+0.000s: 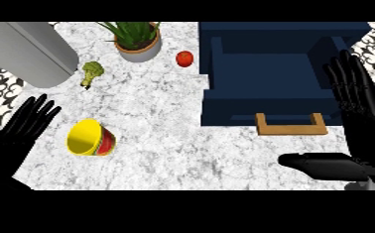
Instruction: Pick up the cup, place it into the drawer and close the drawer
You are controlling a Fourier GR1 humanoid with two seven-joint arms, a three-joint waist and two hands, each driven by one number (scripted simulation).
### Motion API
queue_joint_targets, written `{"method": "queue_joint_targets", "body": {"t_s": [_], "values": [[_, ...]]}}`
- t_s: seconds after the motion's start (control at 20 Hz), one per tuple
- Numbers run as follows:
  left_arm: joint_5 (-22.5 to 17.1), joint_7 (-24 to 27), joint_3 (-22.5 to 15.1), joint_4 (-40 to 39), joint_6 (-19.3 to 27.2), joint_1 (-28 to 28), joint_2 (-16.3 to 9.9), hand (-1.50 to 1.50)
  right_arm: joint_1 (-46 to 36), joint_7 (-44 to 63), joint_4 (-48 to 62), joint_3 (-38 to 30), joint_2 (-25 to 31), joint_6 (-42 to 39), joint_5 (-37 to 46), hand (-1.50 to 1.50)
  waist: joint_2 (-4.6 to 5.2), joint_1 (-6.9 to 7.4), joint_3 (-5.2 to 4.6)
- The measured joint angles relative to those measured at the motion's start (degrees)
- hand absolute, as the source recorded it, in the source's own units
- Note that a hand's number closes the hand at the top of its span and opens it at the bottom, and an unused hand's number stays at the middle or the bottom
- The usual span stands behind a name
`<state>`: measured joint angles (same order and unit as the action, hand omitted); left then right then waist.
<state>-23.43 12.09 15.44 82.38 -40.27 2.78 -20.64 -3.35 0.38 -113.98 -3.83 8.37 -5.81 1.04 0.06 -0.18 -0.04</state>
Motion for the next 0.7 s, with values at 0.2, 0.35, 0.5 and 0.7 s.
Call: {"method": "queue_joint_targets", "body": {"t_s": [0.2, 0.35, 0.5, 0.7], "values": [[8.9, 7.9, -0.2, -9.2, 0.5, -2.5, 0.9, -1.50, 0.2, -1.1, 0.8, 0.6, -0.9, 0.2, 0.7, -1.50, 0.02, -0.10, -0.01], [14.4, 13.0, -0.2, -17.2, 2.4, -4.8, 0.6, -1.50, 0.9, -0.9, -0.1, 0.9, -1.0, -0.2, 0.6, -1.50, 0.03, -0.19, -0.02], [18.9, 18.3, -0.6, -24.7, 4.6, -7.1, -0.1, -1.50, 1.1, -1.9, 0.4, -0.5, -0.3, -1.4, -0.4, -1.50, 0.02, -0.19, -0.02], [22.5, 24.1, -1.2, -35.0, 7.2, -10.8, -1.0, -1.50, 1.5, -2.4, 1.0, -1.1, -0.4, -2.0, -0.9, -1.50, 0.06, -0.33, -0.03]]}}
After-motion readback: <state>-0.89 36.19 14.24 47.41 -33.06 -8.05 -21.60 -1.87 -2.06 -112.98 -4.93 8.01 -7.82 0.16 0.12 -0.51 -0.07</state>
